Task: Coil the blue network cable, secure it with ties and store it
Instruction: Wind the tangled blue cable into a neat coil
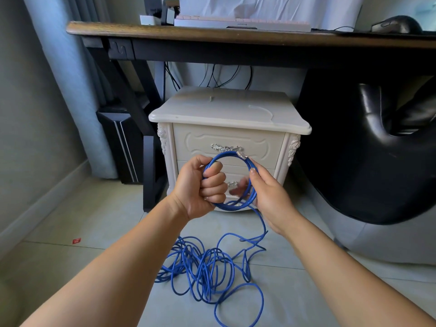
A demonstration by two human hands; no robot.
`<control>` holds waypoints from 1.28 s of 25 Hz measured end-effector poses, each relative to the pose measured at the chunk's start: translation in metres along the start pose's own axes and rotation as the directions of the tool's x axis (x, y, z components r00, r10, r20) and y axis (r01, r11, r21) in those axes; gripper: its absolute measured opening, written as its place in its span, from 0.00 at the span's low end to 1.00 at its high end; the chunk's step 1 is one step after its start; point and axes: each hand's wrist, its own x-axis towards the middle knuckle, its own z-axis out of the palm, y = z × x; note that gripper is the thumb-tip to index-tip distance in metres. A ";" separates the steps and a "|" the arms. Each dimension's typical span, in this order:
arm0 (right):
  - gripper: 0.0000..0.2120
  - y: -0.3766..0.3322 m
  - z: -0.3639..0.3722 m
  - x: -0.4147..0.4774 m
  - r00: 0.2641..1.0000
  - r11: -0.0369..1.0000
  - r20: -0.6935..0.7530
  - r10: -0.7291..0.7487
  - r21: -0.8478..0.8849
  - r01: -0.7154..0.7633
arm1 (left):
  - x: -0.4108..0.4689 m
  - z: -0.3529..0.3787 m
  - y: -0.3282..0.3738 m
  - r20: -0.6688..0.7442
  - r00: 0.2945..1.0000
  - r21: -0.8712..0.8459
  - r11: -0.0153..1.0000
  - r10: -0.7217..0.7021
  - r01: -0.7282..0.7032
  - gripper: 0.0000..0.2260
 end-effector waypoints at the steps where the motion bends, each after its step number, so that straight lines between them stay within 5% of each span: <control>1: 0.13 -0.001 0.000 0.000 1.000 0.998 0.014 0.003 0.070 -0.004 | 0.000 0.000 0.001 0.000 1.000 -0.004 1.000 -0.003 0.003 0.15; 3: 0.13 -0.002 -0.004 0.001 1.000 1.000 0.006 -0.022 0.018 0.022 | 0.001 0.001 0.003 -0.063 0.998 0.035 0.999 -0.004 0.006 0.14; 7: 0.11 -0.015 -0.007 -0.006 0.991 0.873 0.033 -0.130 -0.470 0.131 | -0.002 0.000 0.007 -0.256 0.964 0.372 0.928 0.078 0.024 0.17; 10: 0.14 -0.015 -0.006 -0.009 0.980 0.686 0.130 -0.148 -0.700 0.196 | -0.003 0.008 0.000 -0.216 0.958 0.764 0.643 0.189 0.045 0.23; 12: 0.15 -0.015 -0.004 -0.009 0.969 0.581 0.202 -0.144 -0.775 0.248 | -0.002 0.013 -0.007 -0.135 0.962 0.895 0.446 0.236 0.016 0.21; 13: 0.15 -0.015 -0.004 -0.008 0.968 0.582 0.207 -0.140 -0.774 0.249 | -0.002 0.013 -0.009 -0.119 0.964 0.906 0.424 0.239 0.007 0.20; 17: 0.12 -0.016 -0.009 -0.004 0.993 0.911 0.109 -0.042 -0.404 0.082 | -0.001 0.010 -0.006 -0.118 0.966 0.801 0.597 0.231 -0.045 0.17; 19: 0.08 -0.018 -0.017 -0.004 0.985 0.982 0.136 0.106 -0.169 -0.082 | -0.002 0.008 -0.002 -0.153 0.954 0.711 0.699 0.259 -0.076 0.17; 23: 0.06 -0.019 -0.030 -0.009 0.928 0.957 0.251 0.274 0.030 -0.290 | -0.002 0.002 0.002 -0.242 0.936 0.499 0.860 0.254 -0.105 0.18; 28: 0.09 -0.024 -0.032 -0.003 0.989 0.985 0.082 0.125 0.108 -0.133 | 0.002 0.004 -0.003 -0.221 0.943 0.433 0.891 0.249 -0.134 0.17; 32: 0.08 -0.022 -0.023 -0.005 0.985 0.962 0.104 0.136 0.225 -0.156 | -0.001 0.001 0.000 -0.183 0.957 0.467 0.876 0.224 -0.116 0.16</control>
